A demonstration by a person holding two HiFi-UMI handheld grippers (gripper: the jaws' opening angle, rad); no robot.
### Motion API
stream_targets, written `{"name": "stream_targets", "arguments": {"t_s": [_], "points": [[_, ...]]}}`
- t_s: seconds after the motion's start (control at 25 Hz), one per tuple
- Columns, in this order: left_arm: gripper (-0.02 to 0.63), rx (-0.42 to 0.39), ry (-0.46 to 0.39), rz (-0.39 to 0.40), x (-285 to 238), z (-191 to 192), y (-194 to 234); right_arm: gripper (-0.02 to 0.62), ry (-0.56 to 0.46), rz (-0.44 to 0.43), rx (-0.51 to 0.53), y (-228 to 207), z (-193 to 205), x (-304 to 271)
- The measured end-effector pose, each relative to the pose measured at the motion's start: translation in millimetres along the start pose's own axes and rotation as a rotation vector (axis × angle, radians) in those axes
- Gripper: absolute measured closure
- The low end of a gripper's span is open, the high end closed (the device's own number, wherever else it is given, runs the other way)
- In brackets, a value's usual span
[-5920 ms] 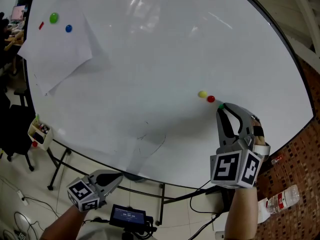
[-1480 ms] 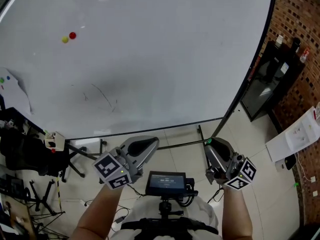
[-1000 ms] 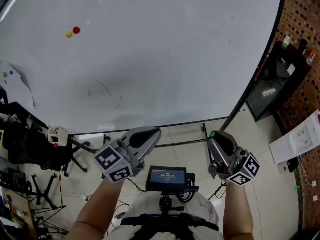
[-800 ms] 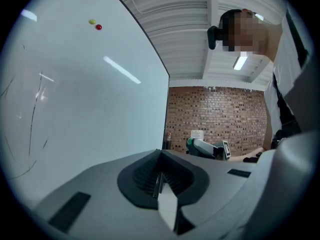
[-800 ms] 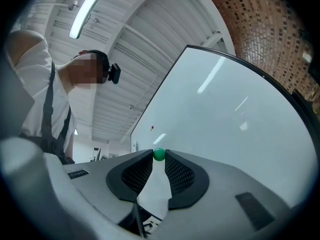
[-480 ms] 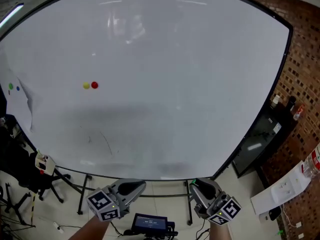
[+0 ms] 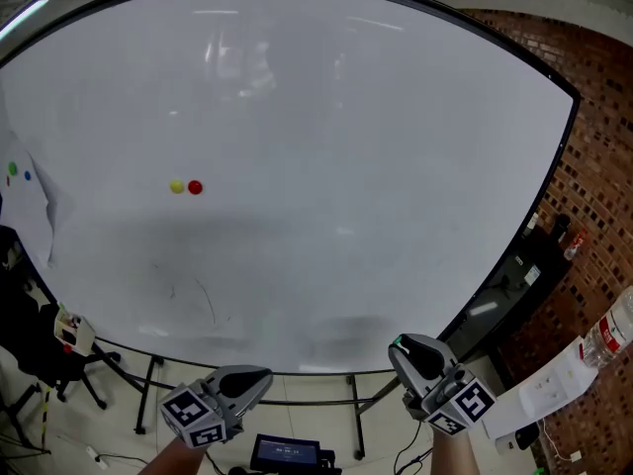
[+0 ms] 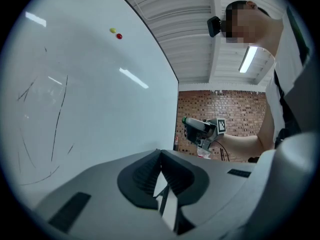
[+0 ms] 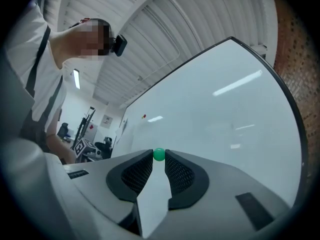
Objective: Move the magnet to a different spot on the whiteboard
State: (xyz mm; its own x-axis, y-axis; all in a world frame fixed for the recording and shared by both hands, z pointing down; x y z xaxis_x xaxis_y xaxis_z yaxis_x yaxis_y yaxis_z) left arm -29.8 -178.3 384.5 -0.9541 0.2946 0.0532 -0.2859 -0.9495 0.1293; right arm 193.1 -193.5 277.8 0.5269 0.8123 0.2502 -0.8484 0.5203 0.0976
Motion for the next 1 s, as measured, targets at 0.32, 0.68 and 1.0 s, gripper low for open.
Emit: {"name": "stream_targets", "arguments": {"t_s": [0.32, 0.68, 1.0], "points": [[0.571, 0.002, -0.016, 0.012, 8.6, -1.9, 7.4, 0.500, 0.031, 0.109, 0.220, -29.1, -53.7, -44.0], [0.571, 0.018, -0.034, 0.021, 14.6, -6.7, 3.8, 0.499, 0.052, 0.214, 0.470, -51.7, -110.0, -79.1], [0.571, 0.013, -0.051, 0.040, 15.2, 1.7, 2.8, 0.499, 0.195, 0.273, 0.775, -64.4, -118.7, -98.1]]}}
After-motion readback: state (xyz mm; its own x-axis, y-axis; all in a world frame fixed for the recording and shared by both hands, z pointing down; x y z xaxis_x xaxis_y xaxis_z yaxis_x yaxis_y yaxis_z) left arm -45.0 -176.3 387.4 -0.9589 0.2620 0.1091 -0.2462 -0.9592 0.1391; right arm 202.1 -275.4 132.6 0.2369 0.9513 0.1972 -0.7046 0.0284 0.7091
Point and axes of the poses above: the fingertips, and each gripper's own axes: x backward along the fingers, y to its left, z out of its underside, the point moved 2 cm from there along x, backward along the fingers, and after that the axes turned 15 degrees about z, right-handed, at the moved point
